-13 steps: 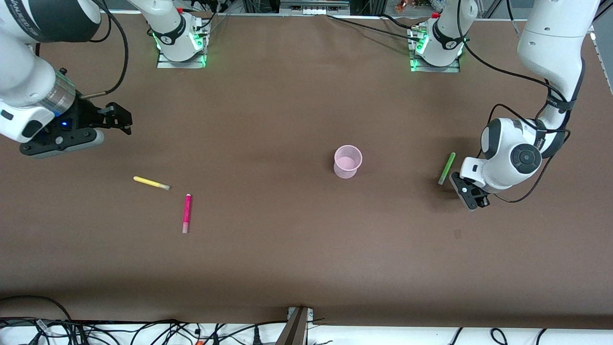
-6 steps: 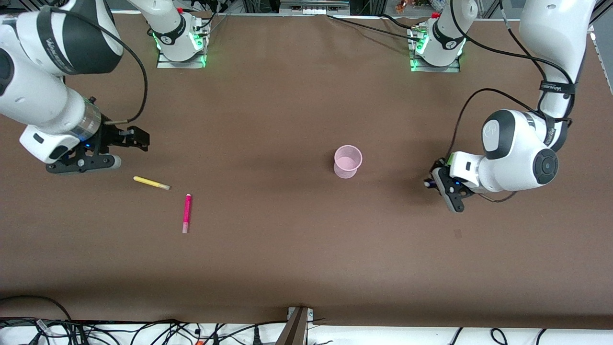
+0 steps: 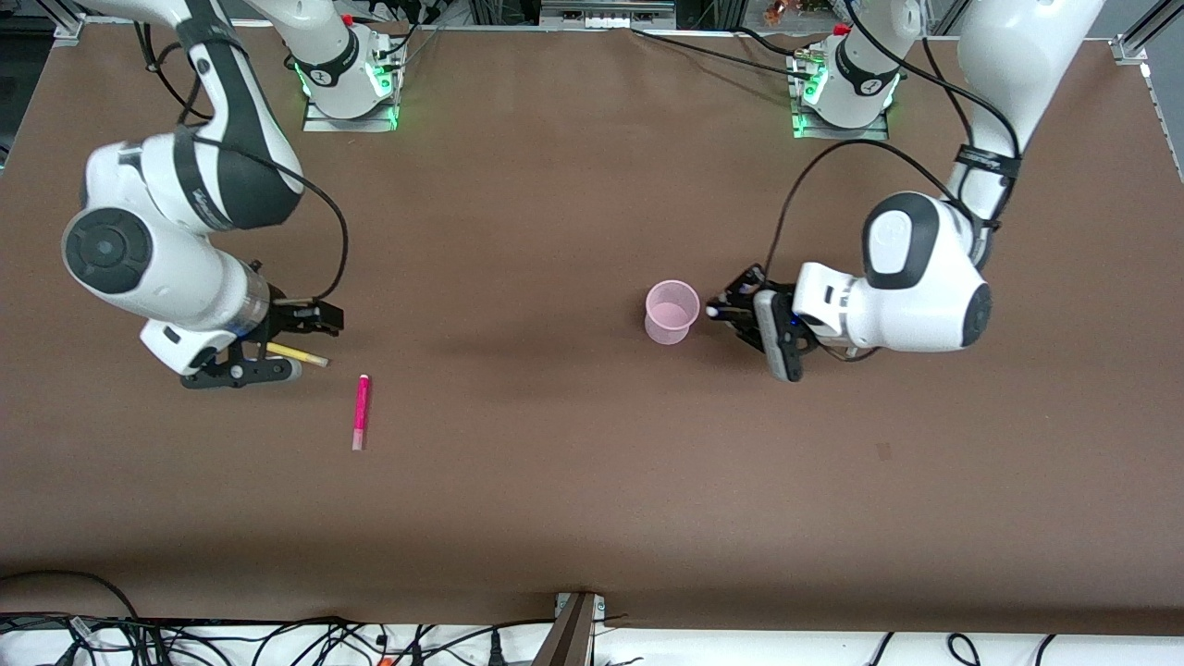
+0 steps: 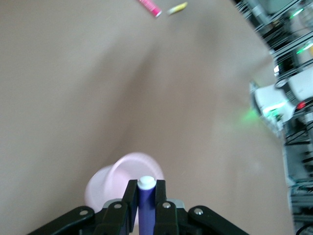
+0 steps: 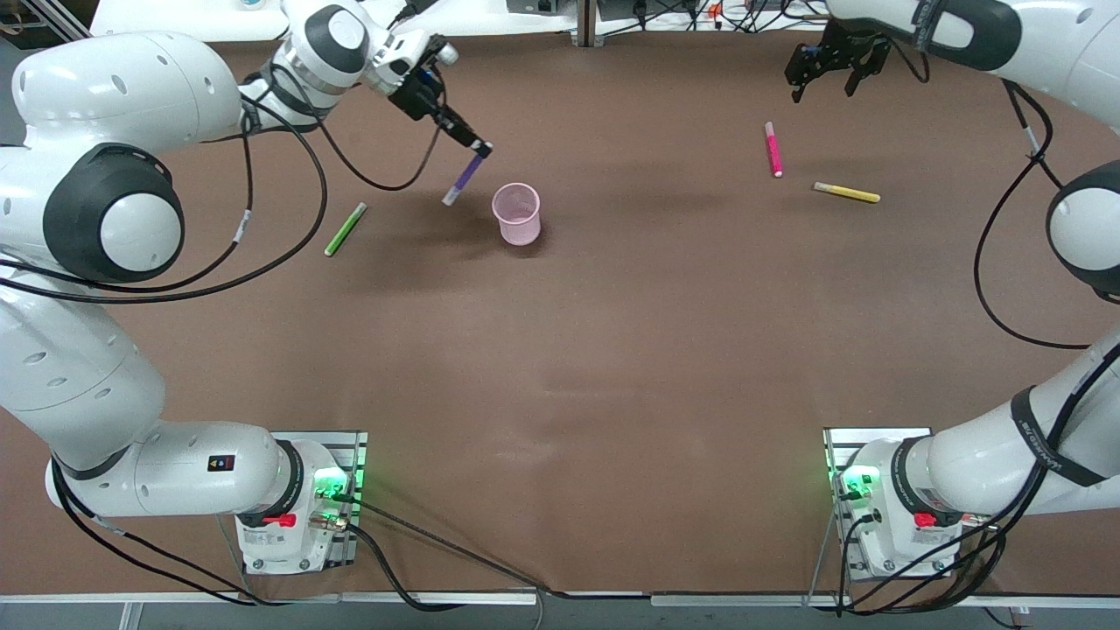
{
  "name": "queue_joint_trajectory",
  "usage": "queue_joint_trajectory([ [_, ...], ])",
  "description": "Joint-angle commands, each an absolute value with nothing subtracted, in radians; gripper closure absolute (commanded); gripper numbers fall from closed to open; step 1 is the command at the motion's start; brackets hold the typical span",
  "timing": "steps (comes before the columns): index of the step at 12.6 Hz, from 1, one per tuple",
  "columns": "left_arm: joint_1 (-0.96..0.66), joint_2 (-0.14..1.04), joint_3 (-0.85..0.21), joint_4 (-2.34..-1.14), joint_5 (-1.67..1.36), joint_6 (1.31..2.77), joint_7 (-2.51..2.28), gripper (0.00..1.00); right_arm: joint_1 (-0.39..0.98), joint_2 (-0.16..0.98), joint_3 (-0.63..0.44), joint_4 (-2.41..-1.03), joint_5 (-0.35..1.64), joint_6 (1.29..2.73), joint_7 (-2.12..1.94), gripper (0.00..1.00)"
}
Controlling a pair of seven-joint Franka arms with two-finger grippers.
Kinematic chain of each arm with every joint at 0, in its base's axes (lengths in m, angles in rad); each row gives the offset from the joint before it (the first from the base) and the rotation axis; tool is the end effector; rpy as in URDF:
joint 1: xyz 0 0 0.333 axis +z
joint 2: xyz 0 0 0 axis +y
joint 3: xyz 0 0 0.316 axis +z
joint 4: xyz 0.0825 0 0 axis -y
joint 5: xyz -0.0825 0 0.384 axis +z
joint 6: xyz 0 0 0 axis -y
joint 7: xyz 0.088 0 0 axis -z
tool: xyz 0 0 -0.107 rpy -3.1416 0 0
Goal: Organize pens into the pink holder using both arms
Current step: 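Carry the blue marker to the pink cup while the right gripper reaches the pink marker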
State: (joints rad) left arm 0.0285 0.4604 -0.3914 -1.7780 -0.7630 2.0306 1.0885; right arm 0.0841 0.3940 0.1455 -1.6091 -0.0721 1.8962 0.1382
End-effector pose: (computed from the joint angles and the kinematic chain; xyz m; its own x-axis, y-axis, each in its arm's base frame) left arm 0.5945 -0.2447 0.3225 0.6082 -0.6582 0.4437 -0.7483 -0.2889 0.5971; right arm 0.6429 0.1339 0.3936 0.9891 0.1079 -0.0999 0.1108 -0.9936 0.0239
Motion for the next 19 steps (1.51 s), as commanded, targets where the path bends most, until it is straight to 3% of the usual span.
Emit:
queue_joint_trajectory([
  [1, 0.018, 0.471, -0.468, -1.759, -0.801, 2.168, 1.112, 1.0, 0.084, 0.475, 0.144, -1.646, -0.055, 2.049, 0.149, 0.0],
  [3, 0.017, 0.482, -0.503, -1.775, -0.798, 2.319, 1.257, 1.0, 0.078, 0.54, 0.144, -1.727, -0.054, 2.259, 0.149, 0.0],
  [5, 0.023, 0.482, -0.514, -1.804, -0.808, 2.333, 1.345, 1.0, 0.077, 0.567, 0.144, -1.778, -0.054, 2.371, 0.149, 0.02],
  [11, 0.025, 0.485, -0.571, -1.867, -0.808, 2.441, 1.374, 1.0, 0.055, 0.615, 0.143, -1.782, -0.055, 2.393, 0.149, 0.13],
  [12, 0.023, 0.486, -0.569, -1.867, -0.81, 2.445, 1.374, 0.83, 0.052, 0.62, 0.143, -1.784, -0.054, 2.393, 0.147, 0.17],
  [13, 0.026, 0.483, -0.571, -1.876, -0.808, 2.444, 1.381, 0.01, 0.046, 0.62, 0.143, -1.79, -0.055, 2.393, 0.147, 0.19],
  [17, 0.023, 0.45, -0.58, -1.878, -0.808, 2.447, 1.381, 0.0, 0.044, 0.62, 0.143, -1.848, -0.055, 2.469, 0.147, 0.25],
  [19, 0.038, 0.416, -0.578, -1.871, -0.799, 2.424, 1.355, 0.0, 0.04, 0.626, 0.143, -1.861, -0.055, 2.491, 0.149, 0.36],
])
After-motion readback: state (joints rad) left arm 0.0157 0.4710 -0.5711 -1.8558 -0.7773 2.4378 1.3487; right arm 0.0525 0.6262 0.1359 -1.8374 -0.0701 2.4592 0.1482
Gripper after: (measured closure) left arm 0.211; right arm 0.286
